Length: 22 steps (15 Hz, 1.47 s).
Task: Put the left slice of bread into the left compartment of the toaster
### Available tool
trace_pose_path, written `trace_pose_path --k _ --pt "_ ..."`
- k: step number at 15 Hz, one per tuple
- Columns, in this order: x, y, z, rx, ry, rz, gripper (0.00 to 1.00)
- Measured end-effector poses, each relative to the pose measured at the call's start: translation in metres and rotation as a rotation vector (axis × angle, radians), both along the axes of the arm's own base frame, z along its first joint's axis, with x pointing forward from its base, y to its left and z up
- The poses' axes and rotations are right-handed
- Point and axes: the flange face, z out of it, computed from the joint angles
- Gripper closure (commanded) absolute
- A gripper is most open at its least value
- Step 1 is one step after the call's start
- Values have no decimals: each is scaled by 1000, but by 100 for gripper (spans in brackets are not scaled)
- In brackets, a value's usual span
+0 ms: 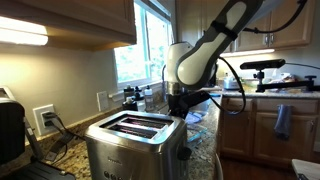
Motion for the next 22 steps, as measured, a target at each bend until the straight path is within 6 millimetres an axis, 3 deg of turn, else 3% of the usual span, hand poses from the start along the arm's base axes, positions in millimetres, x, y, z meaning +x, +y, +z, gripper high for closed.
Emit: trace_pose_path --k 5,12,22 --pt "2 11 11 -12 -20 32 92" --pt "-4 20 43 -16 -68 48 92" --pt "-46 39 105 -20 -155 78 92"
